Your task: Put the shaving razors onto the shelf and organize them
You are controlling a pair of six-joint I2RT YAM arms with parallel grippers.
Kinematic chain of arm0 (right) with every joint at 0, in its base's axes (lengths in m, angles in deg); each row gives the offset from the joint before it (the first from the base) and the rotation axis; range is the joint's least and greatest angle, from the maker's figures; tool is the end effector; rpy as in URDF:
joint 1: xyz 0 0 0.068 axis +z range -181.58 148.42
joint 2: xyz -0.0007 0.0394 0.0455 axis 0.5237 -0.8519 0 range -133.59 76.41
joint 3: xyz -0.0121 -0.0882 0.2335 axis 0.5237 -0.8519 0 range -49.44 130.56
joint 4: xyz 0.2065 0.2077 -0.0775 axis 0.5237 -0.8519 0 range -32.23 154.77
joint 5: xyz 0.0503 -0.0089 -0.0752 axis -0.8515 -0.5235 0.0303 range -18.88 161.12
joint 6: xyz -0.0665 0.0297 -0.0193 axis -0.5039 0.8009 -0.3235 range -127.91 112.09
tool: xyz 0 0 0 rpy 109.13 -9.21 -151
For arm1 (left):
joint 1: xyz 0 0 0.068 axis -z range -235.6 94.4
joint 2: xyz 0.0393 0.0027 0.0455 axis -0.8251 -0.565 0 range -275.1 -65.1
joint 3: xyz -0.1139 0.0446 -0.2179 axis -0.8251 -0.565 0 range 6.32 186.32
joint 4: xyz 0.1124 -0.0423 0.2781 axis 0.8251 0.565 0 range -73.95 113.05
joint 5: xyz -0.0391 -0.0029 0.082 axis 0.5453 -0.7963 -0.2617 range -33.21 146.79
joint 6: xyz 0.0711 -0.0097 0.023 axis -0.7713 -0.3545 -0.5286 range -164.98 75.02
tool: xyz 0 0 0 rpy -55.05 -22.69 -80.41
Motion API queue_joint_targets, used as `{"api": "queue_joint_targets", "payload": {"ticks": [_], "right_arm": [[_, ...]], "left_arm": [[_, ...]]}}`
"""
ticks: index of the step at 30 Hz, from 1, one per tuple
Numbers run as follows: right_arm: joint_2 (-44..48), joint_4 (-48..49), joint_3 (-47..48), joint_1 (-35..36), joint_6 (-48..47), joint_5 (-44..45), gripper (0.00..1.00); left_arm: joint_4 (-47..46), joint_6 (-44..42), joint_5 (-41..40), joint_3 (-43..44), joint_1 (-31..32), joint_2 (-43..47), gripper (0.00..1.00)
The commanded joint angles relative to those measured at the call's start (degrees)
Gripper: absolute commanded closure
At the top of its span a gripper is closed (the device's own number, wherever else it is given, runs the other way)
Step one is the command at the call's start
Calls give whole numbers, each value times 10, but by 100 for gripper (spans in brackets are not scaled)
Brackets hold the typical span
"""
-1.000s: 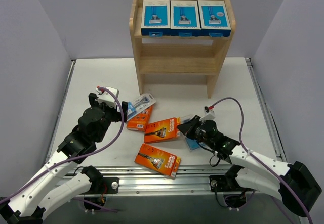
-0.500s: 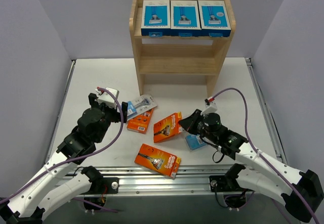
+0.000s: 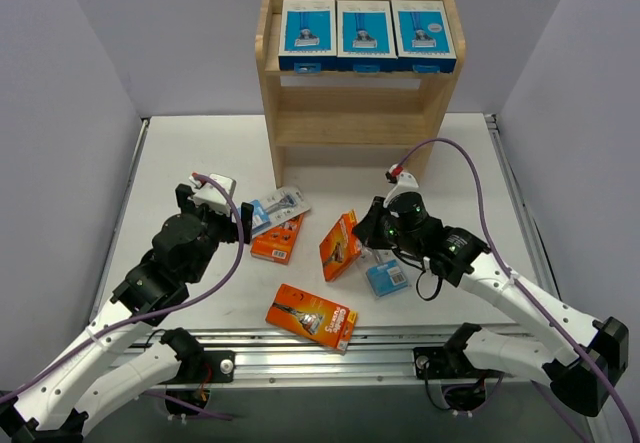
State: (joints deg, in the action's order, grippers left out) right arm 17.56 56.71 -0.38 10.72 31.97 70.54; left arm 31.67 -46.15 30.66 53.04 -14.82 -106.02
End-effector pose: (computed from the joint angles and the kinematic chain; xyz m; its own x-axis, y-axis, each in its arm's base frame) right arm 0.2374 0.2169 0.2869 -0.6099 0.3117 -0.7286 -0.3766 0.6949 0.6126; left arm 0.2068 -0.1413 0.3374 -0.1239 0.1310 -0.9836 0.2602 0.9609 0.0952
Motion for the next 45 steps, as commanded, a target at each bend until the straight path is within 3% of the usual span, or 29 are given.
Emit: {"api": "queue_joint_targets", "payload": {"ticks": [1, 9, 17, 27, 38, 45], "right_arm": [[-6, -82, 42, 8, -41, 33, 100], [-40, -132, 75, 26, -76, 33, 100], [-88, -195, 124, 67, -75, 119, 100], [-121, -225, 141, 89, -65, 160, 96], [-135, -230, 144, 97, -63, 161, 88], [-137, -215, 130, 98, -66, 136, 90]], "left_arm": [[-26, -6, 11, 2, 3, 5, 1], [-26, -7, 13, 3, 4, 4, 1], [-25, -8, 12, 3, 4, 2, 1], [-25, -7, 11, 3, 4, 2, 1], [-25, -7, 9, 3, 4, 4, 1], [-24, -8, 7, 3, 5, 6, 1]]}}
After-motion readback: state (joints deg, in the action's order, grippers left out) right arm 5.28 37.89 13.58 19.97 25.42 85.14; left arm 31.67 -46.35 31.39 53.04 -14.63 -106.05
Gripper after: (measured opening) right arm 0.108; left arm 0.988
